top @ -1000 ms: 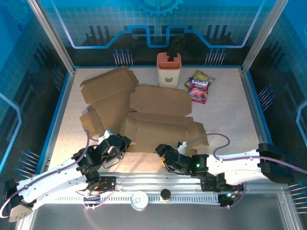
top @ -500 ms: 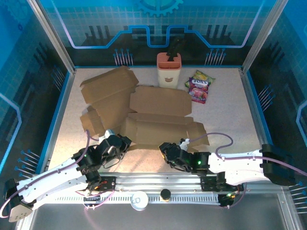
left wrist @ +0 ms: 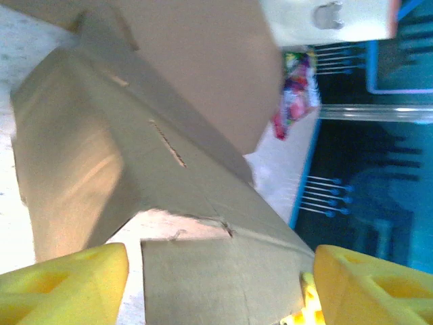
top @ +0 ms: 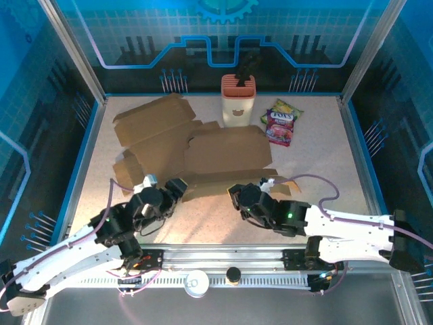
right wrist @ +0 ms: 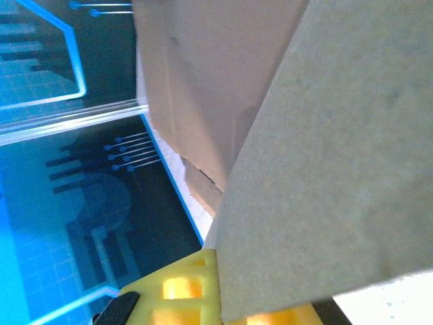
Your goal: Fold the paper box
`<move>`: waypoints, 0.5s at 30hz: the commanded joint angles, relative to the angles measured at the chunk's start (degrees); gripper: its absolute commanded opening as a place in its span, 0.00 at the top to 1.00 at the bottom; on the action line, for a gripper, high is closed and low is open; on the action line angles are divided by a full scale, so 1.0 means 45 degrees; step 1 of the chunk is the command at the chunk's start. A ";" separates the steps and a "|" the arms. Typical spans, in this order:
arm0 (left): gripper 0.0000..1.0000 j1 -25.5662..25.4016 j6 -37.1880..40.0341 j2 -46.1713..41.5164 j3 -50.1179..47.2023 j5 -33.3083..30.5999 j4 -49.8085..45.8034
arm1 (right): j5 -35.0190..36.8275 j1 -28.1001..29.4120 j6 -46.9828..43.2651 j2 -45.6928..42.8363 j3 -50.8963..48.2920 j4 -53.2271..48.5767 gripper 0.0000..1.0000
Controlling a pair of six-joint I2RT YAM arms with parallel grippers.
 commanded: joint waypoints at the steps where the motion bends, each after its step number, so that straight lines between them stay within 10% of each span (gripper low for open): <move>1: 0.21 -0.0038 0.2756 0.0058 0.1892 -0.0725 -0.1604 | 0.0696 -0.0655 -0.2036 -0.0295 0.1651 -0.1472 1.00; 15: 0.25 -0.0177 1.2417 0.1819 0.5558 -0.0903 -0.1214 | -0.3745 -0.5074 -0.8302 0.0857 0.8660 -0.4650 1.00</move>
